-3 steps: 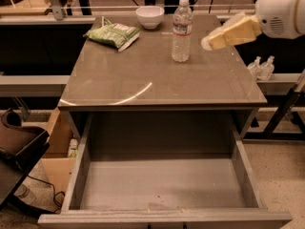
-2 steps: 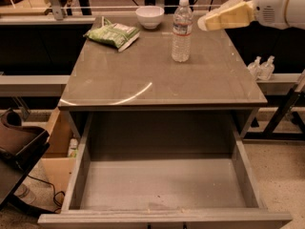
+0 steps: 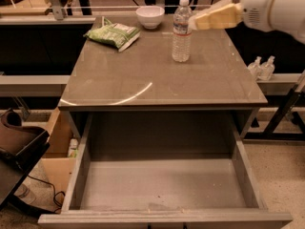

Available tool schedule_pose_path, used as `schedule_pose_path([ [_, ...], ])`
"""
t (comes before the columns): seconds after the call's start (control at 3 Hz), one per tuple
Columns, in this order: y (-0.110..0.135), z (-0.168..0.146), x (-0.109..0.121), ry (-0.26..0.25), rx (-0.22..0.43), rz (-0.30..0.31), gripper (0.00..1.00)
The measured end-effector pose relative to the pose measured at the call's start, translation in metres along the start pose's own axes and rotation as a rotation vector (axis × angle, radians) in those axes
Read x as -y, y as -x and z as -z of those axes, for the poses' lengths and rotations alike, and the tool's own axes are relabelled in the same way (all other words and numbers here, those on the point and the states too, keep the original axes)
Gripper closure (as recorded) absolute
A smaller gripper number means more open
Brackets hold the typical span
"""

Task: Place water bottle into top drawer

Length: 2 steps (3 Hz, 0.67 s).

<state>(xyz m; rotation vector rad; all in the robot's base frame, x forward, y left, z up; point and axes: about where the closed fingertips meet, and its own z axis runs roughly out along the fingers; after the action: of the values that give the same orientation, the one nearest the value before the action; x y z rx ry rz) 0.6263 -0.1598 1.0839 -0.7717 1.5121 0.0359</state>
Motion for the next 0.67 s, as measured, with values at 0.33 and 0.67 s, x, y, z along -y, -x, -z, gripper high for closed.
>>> schedule_pose_path([
  [0.33, -0.009, -0.033, -0.008, -0.003, 0.040, -0.083, 0.00],
  [0.67, -0.016, -0.068, -0.020, 0.001, 0.065, -0.144, 0.00],
])
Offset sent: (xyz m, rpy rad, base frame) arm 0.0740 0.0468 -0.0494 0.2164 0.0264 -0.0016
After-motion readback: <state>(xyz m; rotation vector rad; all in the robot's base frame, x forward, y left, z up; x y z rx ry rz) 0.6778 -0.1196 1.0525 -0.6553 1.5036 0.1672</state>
